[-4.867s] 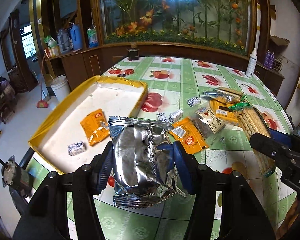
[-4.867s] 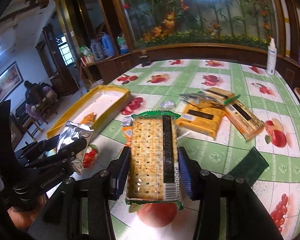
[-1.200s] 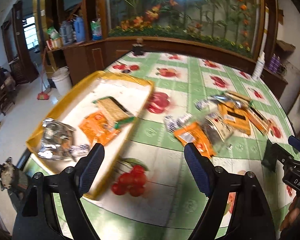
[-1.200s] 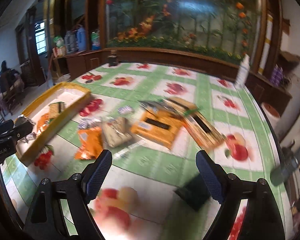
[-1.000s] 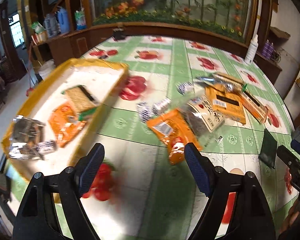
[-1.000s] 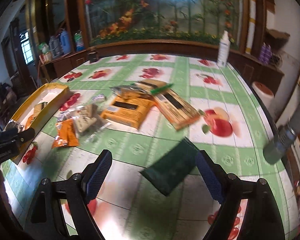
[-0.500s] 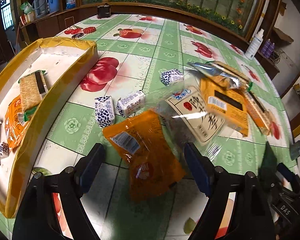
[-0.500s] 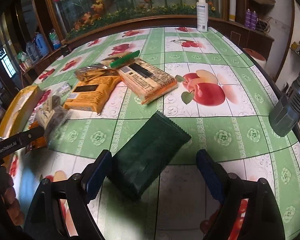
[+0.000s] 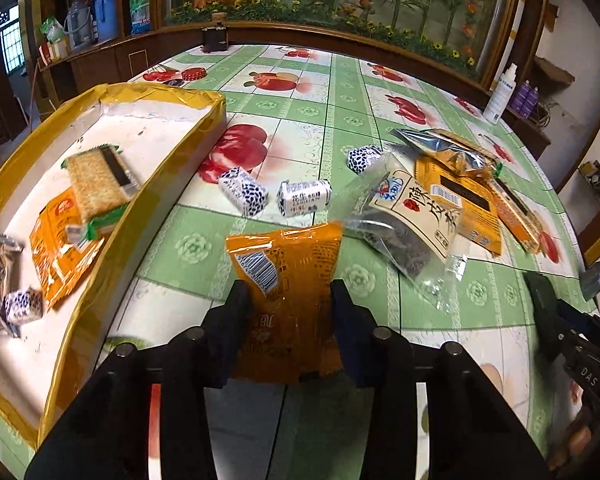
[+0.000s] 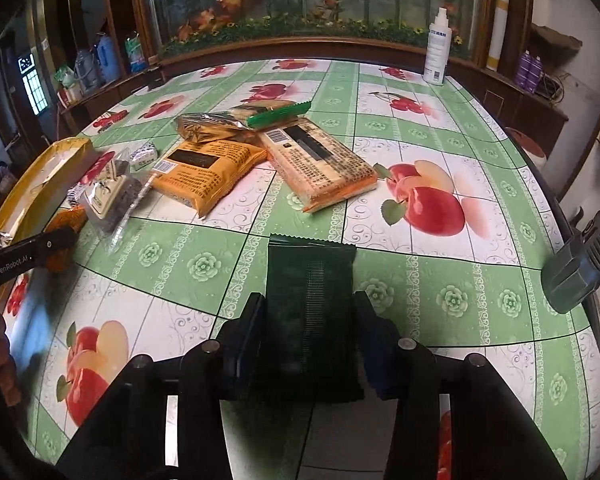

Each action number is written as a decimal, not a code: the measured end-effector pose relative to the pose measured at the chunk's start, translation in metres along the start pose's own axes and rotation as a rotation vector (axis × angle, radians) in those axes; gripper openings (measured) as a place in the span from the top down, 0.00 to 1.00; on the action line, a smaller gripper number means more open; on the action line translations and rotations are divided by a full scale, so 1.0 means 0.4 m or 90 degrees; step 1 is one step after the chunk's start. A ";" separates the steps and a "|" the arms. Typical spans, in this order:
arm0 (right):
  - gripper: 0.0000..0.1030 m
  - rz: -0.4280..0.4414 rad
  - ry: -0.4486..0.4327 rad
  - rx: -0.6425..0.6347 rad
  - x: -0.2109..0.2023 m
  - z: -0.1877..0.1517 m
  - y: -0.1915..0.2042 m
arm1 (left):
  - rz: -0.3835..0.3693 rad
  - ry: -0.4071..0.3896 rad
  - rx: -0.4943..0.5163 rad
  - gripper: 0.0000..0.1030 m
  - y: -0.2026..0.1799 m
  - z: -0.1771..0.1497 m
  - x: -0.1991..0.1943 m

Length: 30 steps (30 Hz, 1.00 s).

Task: Organize snacks
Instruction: 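Carry the orange bag with the left gripper while the right carries the green pack to the tray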

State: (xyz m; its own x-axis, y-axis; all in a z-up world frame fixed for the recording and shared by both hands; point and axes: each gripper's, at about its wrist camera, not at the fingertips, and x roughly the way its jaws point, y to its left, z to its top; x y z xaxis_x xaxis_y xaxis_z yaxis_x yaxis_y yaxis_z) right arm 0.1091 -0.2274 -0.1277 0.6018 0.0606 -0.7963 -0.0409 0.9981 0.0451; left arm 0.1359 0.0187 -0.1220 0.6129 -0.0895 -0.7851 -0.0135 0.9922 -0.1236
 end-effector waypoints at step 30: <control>0.56 0.163 -0.048 -0.100 -0.131 -0.014 0.278 | -0.015 -0.116 -0.022 0.78 0.089 -0.060 -0.246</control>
State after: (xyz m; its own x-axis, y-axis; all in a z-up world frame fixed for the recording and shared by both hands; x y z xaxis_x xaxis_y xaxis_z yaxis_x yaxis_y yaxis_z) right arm 0.0683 -0.1195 -0.0842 0.6129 0.3156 -0.7244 -0.3181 0.9378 0.1394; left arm 0.0562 0.0607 -0.0635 0.7465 -0.0916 -0.6590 -0.0233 0.9863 -0.1636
